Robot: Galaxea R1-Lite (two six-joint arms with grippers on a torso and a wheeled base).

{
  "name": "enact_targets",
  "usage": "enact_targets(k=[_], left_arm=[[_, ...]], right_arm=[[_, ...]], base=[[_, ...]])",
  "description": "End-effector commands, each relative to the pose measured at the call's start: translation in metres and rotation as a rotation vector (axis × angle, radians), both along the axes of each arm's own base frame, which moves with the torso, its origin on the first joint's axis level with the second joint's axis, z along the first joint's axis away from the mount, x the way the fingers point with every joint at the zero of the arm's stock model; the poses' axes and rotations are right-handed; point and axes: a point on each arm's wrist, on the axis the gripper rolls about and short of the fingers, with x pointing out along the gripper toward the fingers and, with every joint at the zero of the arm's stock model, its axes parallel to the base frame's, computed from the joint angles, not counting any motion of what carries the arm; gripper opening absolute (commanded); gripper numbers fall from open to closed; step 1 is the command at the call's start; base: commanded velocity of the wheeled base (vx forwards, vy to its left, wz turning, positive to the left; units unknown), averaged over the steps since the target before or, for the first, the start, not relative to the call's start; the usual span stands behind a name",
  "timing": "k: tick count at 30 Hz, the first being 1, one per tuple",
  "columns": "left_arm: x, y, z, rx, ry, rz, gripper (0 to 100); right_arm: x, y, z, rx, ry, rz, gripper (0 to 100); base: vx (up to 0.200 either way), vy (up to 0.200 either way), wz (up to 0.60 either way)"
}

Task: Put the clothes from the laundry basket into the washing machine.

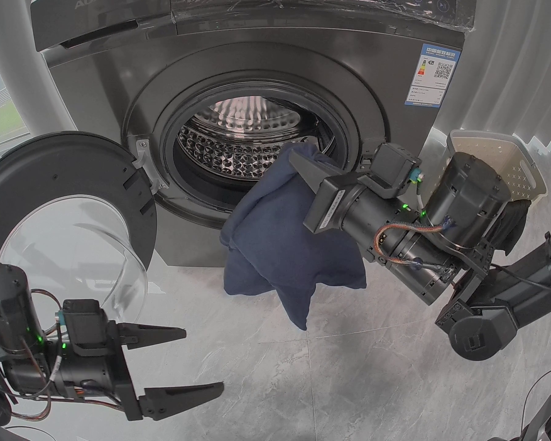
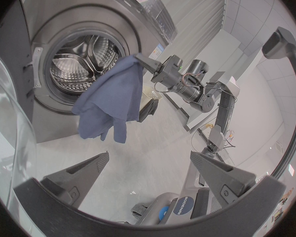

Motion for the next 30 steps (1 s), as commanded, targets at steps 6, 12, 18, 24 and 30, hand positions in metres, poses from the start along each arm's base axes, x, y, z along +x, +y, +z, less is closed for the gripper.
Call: enact_targets(k=[6,12,18,24,30], left_arm=[[0.059,-0.045,-0.023,-0.007,0.054,-0.018,100],[0.086,-0.056,-0.030,-0.069,0.043,0.016,100],[0.105,-0.059,-0.038,-0.071,0.043,0.047,100],[0.117,-0.064,-0.044,-0.075,0.054,0.056,100],[0.136,-0.072,-0.047,-0.111,0.005,0.072,100]], right_arm=[[-0.005,0.012,0.003,0.029,-0.025,0.028,0],[-0.004,0.014,0.009,0.038,-0.036,0.030,0],[-0.005,0.014,0.014,0.052,-0.048,0.032,0],[-0.007,0.016,0.015,0.055,-0.051,0.039,0],[-0.008,0.017,0.015,0.057,-0.051,0.044,0]], base=[[0.000,0.000,0.00],[0.000,0.000,0.00],[0.000,0.000,0.00],[0.000,0.000,0.00],[0.000,0.000,0.00]])
